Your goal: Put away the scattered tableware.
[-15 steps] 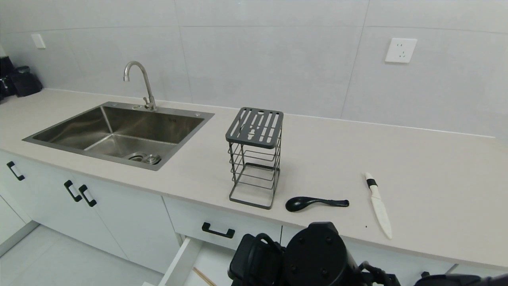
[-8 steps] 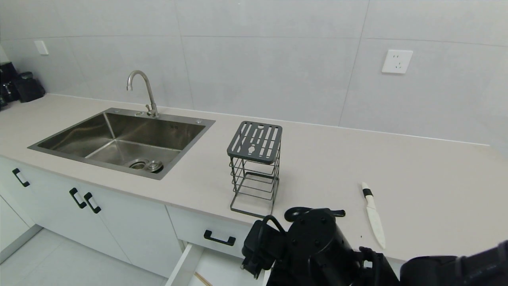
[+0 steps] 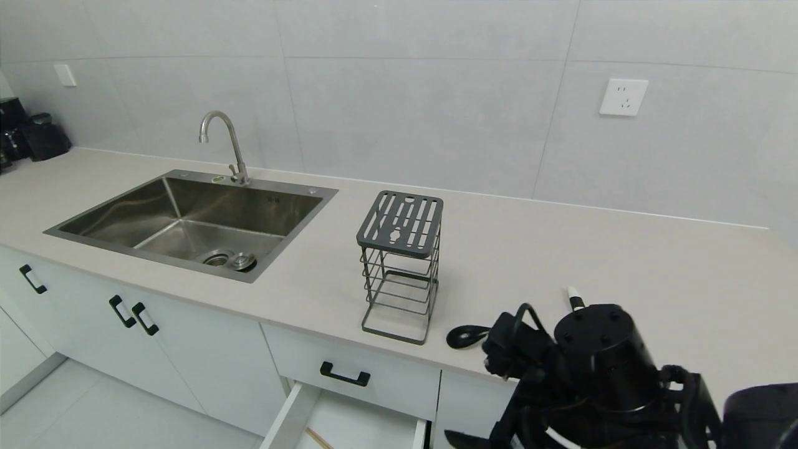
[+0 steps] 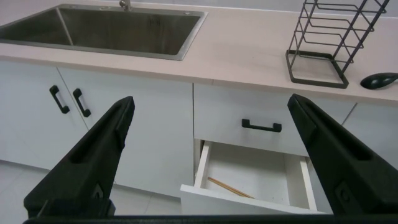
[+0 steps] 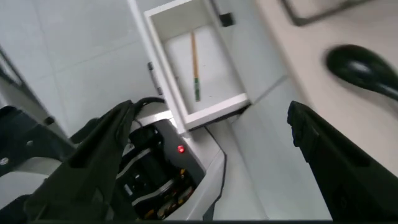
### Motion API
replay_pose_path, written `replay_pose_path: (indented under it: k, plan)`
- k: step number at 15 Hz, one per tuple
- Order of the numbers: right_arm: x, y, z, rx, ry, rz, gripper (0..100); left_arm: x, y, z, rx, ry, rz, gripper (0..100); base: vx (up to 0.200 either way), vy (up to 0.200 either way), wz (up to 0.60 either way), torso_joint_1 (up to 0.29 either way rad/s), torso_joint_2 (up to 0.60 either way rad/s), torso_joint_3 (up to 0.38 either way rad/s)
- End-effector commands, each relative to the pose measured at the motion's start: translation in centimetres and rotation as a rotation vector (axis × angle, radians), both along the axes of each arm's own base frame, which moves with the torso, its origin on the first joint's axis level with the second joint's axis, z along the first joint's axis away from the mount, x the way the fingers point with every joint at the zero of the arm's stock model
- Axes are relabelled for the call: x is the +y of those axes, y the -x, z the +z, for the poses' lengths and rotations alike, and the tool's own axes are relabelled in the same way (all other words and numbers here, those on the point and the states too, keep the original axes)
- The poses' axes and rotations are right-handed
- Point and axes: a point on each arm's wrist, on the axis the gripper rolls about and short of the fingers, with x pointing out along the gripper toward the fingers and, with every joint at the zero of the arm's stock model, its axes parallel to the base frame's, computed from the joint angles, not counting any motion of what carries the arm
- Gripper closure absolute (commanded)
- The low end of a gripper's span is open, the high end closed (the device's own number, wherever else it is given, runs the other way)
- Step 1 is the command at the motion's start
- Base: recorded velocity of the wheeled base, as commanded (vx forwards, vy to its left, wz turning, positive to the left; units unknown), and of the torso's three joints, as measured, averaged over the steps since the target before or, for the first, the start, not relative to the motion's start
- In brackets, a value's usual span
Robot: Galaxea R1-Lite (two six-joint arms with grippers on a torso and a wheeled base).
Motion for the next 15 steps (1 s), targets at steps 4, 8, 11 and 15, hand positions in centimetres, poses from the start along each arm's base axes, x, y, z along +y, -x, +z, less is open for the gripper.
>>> replay_pose_path:
  k: [4, 8, 11, 15]
  plan:
    - [-5.5, -1.7, 1.4, -0.065, -0.007, -0.079, 0, 0.0, 0.0, 0.0, 0.001, 0.0, 0.0, 0, 0.0, 0.0, 0.0, 0.0, 0.0, 0.0]
    - [-5.9, -2.2, 1.1, -0.043, -0.025, -0.07, 0, 0.0, 0.0, 0.0, 0.001, 0.0, 0.0, 0, 0.0, 0.0, 0.0, 0.0, 0.0, 0.0]
    - [-5.5, -4.0, 0.3, -0.032, -0.025, -0.083, 0, 0.0, 0.0, 0.0, 0.001, 0.0, 0.0, 0, 0.0, 0.0, 0.0, 0.0, 0.0, 0.0]
    - [-4.9, -7.3, -1.4, -0.027, -0.014, -0.041, 0, 0.0, 0.0, 0.0, 0.001, 0.0, 0.0, 0, 0.0, 0.0, 0.0, 0.0, 0.0, 0.0]
